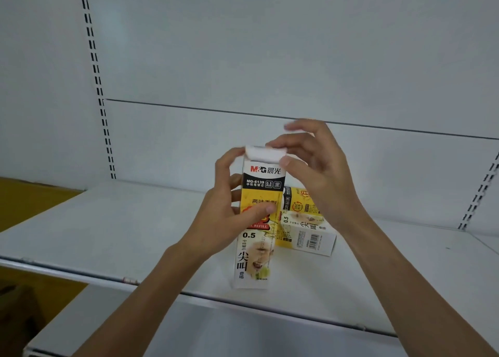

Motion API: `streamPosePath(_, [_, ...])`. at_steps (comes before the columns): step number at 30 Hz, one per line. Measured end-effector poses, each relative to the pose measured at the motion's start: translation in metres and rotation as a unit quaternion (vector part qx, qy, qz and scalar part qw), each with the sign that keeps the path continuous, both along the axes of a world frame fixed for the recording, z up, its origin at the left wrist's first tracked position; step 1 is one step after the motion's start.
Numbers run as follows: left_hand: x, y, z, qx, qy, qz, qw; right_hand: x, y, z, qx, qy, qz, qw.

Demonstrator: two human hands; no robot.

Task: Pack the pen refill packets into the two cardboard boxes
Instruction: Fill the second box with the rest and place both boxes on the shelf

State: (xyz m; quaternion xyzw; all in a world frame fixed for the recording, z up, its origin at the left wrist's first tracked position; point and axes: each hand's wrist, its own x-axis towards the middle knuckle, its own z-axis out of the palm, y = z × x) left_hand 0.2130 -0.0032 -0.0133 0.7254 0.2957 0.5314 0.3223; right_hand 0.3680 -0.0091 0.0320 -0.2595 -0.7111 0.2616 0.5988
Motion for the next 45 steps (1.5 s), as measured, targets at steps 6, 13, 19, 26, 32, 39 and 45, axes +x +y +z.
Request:
streamPosePath(6, [0.000, -0.003, 0.000, 0.011, -0.017, -0.006, 1.000, -0.004, -0.001, 0.011, 0.023, -0.075, -0.051, 0.996])
streamPosePath(13, [-0.001, -0.002, 0.001, 0.010, -0.009, -0.002, 1.000, -0.006, 0.001, 0.008, 0.054, -0.111, -0.079, 0.989])
streamPosePath(19, [-0.002, 0.000, -0.001, 0.022, 0.016, 0.029, 0.999, -0.002, -0.002, -0.004, 0.069, -0.144, -0.075, 0.984])
streamPosePath(26, [0.005, 0.002, -0.008, 0.022, -0.102, 0.183, 0.978, 0.005, -0.012, -0.065, -0.056, -0.218, -0.160, 0.961])
streamPosePath(32, [0.004, 0.006, -0.041, -0.134, -0.175, 0.222, 0.950, 0.028, -0.022, -0.090, -0.094, -0.273, -0.241, 0.926])
streamPosePath(39, [-0.022, 0.012, -0.070, -0.165, 0.136, 0.269, 0.939, 0.066, -0.026, -0.097, -0.094, -0.392, -0.320, 0.858])
streamPosePath(45, [-0.013, 0.023, -0.061, -0.213, 0.194, 0.122, 0.950, 0.061, -0.023, -0.083, -0.347, -0.289, -0.189, 0.872])
